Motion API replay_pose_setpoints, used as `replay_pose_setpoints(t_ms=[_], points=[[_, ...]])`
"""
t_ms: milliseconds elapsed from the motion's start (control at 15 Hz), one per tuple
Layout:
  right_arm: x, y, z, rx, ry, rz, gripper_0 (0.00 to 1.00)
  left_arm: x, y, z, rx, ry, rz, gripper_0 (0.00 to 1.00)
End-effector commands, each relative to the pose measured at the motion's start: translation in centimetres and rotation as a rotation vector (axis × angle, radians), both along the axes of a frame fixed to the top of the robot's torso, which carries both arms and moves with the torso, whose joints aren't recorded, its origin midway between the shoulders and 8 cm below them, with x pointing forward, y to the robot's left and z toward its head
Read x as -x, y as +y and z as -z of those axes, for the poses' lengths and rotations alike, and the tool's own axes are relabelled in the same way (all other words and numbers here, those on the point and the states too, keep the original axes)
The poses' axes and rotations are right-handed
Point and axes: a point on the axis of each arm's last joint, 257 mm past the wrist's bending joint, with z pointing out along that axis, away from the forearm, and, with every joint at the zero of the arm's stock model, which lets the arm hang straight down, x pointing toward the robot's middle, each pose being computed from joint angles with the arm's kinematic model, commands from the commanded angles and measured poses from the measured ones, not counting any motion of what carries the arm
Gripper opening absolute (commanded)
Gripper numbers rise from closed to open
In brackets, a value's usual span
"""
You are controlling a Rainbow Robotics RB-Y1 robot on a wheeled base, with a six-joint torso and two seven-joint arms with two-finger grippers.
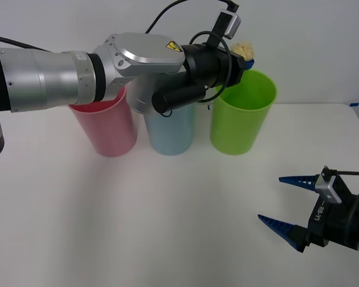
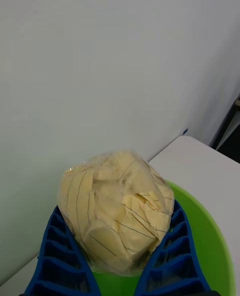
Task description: Put cans in the blue bin and PET bottles in the pink bin and trash in the green bin.
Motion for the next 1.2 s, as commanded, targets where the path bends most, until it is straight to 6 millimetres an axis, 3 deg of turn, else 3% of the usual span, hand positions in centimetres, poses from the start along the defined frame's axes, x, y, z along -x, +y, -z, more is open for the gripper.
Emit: replay_pose_setpoints(t_ms=[67,533,1200], points=[[0.0,0.0,0.0,0.000,0.000,0.000,1.00,0.3,0.1,1.1,-0.013,0.018,0.002,0.02],[0.0,0.0,0.0,0.000,0.000,0.000,1.00,1.1,0.0,2.9,-0.021,0.060,0.009,0.02],[0.0,0.0,0.0,0.000,0.000,0.000,1.00,1.1,-1.3,2.8,-0.013,0.061,0.010,0.02]])
